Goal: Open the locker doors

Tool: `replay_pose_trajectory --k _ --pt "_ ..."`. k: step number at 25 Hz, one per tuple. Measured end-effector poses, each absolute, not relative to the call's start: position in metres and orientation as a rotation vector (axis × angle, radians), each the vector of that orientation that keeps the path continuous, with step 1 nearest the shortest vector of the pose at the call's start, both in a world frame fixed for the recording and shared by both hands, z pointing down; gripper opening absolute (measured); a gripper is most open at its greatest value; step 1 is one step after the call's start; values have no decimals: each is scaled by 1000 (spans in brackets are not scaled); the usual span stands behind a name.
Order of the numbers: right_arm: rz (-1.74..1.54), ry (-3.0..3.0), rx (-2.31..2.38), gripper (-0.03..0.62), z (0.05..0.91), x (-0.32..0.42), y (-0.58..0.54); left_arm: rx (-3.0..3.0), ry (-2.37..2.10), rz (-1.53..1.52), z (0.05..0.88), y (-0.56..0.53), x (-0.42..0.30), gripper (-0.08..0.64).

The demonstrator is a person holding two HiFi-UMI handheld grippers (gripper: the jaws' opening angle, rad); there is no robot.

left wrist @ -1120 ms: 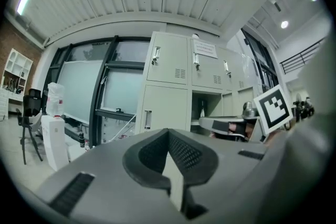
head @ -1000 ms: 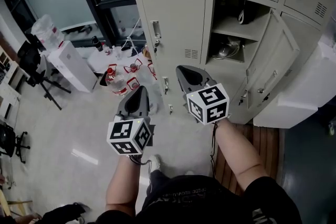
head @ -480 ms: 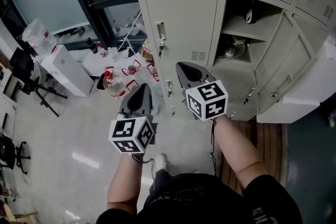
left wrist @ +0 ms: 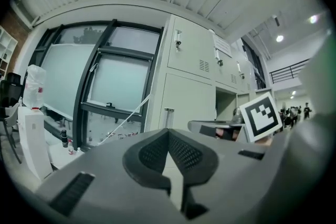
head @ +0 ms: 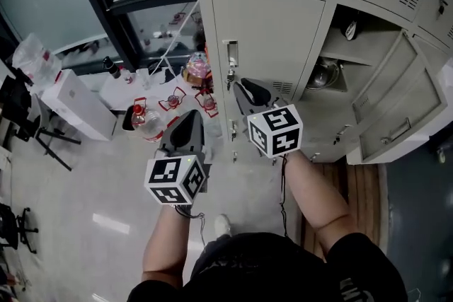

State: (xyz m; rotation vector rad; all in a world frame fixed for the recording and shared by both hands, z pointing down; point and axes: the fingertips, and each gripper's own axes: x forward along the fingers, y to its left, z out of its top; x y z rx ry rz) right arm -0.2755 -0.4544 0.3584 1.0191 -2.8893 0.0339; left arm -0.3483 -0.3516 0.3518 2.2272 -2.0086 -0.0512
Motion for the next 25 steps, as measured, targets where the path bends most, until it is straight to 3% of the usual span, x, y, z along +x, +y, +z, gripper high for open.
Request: replay_pose_trajectory --k 14,25 --pt "70 -2767 1271 165 379 -332 -535 2403 -1796 23 366 -409 -405 -2" --pt "28 -2694 1401 184 383 -352 -562 2457 -1696 29 378 -430 -430 -2"
